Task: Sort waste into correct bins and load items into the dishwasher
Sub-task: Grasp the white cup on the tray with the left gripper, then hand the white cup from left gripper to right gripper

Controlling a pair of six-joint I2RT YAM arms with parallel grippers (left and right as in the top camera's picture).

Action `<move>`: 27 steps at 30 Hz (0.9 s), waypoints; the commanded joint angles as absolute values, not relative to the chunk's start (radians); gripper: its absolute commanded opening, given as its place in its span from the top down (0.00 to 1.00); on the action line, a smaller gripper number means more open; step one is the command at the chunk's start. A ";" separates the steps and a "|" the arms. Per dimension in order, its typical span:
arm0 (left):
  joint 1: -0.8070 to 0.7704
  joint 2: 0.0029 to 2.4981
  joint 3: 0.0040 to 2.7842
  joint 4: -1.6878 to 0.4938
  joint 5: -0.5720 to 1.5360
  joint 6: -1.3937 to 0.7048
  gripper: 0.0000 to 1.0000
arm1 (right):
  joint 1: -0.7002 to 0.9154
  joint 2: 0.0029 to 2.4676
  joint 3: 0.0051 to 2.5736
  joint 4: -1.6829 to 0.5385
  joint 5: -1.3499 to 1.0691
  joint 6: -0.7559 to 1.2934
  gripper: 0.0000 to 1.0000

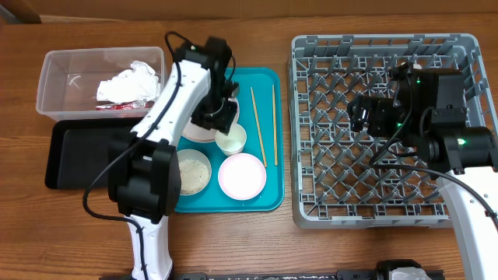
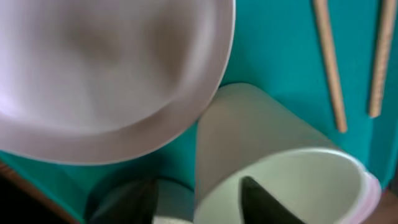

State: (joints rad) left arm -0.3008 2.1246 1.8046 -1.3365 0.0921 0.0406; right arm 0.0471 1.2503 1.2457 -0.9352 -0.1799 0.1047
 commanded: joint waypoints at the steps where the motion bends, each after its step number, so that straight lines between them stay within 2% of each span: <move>1: -0.300 2.112 1.745 -1.275 0.077 0.056 0.81 | 0.046 1.248 1.271 -0.929 -0.189 0.108 0.00; 2: -0.300 2.112 1.740 -1.264 0.078 0.056 0.92 | 0.045 1.248 1.271 -0.929 -0.189 0.108 0.00; 3: -0.300 2.112 1.740 -1.258 0.078 0.056 0.96 | 0.046 1.248 1.271 -0.929 -0.189 0.108 0.00; 8: -0.297 2.112 1.803 -1.312 0.142 0.058 0.96 | 0.046 1.248 1.271 -0.921 -0.233 0.108 0.00; 15: -0.207 2.112 2.157 -1.565 0.706 0.214 0.96 | 0.046 1.322 1.271 -0.770 -0.700 0.108 0.00; 22: -0.070 2.112 2.197 -1.619 1.260 0.329 0.96 | 0.070 1.469 1.271 -0.520 -1.130 0.108 0.00; 27: -0.065 2.112 2.196 -1.625 1.386 0.337 0.96 | 0.155 1.510 1.271 -0.303 -1.188 0.192 0.00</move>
